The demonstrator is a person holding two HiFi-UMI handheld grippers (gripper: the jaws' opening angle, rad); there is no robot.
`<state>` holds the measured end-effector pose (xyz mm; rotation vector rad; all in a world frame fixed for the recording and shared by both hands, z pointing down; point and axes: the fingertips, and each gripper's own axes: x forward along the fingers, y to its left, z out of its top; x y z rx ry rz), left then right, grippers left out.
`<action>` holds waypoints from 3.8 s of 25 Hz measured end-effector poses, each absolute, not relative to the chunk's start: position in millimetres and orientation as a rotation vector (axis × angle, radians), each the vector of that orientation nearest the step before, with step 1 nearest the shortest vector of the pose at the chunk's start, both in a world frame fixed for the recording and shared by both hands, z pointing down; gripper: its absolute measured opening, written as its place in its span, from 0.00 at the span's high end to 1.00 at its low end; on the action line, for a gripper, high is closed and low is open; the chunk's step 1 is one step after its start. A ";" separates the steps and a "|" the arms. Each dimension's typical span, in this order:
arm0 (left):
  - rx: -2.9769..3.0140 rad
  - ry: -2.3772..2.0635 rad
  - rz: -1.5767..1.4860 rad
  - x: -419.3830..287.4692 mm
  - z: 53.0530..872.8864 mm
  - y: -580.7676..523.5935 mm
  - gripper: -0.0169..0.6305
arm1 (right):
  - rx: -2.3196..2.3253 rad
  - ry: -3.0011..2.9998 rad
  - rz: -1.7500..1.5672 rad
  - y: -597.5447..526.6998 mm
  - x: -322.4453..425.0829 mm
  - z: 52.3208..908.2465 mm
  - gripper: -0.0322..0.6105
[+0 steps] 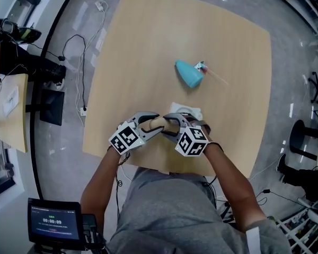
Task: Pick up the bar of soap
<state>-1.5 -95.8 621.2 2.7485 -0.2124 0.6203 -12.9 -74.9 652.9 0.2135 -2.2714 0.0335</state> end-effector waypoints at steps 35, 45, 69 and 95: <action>2.670 -0.292 0.616 -11.8 635.4 -97.1 0.70 | 0.163 -2.218 0.057 -71.8 -20.1 663.9 0.57; 2.642 -0.311 0.587 -14.0 640.4 -98.8 0.70 | 0.156 -2.185 0.025 -72.9 -19.9 666.9 0.57; 2.547 -0.423 0.507 -26.1 652.1 -100.9 0.70 | 0.128 -2.101 -0.099 -74.3 -26.0 673.9 0.57; 2.685 -0.557 0.571 -41.0 655.5 -100.0 0.70 | 0.207 -2.122 -0.048 -75.0 -37.5 682.5 0.57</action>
